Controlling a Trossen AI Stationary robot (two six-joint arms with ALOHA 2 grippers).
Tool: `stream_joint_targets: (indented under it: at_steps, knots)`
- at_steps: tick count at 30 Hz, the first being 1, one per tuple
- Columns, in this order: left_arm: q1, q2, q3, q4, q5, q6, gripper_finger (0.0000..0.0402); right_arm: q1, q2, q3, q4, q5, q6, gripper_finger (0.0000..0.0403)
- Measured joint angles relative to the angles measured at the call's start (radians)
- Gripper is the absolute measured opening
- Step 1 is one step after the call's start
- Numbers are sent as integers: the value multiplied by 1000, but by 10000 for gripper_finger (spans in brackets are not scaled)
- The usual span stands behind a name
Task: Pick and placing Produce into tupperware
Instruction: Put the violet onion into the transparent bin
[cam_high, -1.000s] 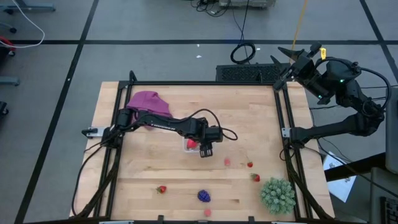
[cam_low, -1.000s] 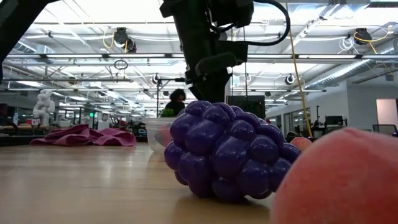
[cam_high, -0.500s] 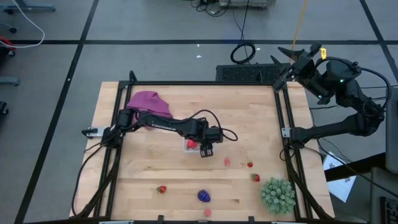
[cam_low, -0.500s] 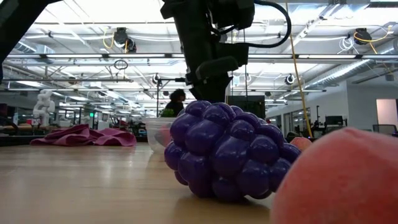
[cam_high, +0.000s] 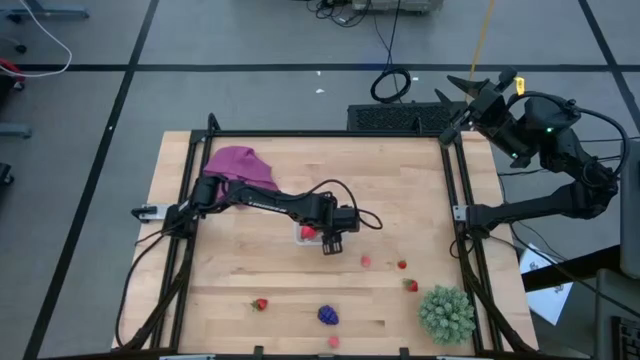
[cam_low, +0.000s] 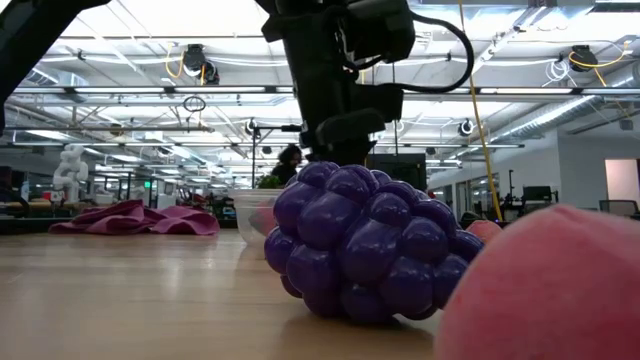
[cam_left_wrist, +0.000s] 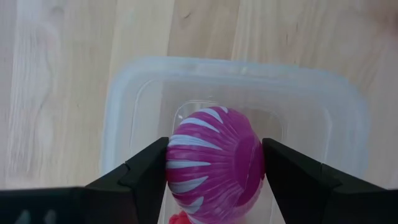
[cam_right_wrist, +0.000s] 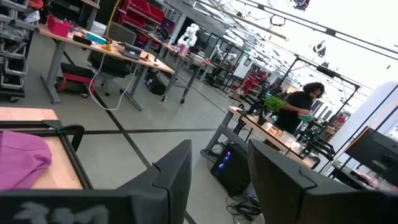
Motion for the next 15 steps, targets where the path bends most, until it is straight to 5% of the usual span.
stream_joint_targets:
  at_steps: [15]
  knots:
    - [4,-1,0,-23,1,-26,254,0,1,0,0,0,3,148]
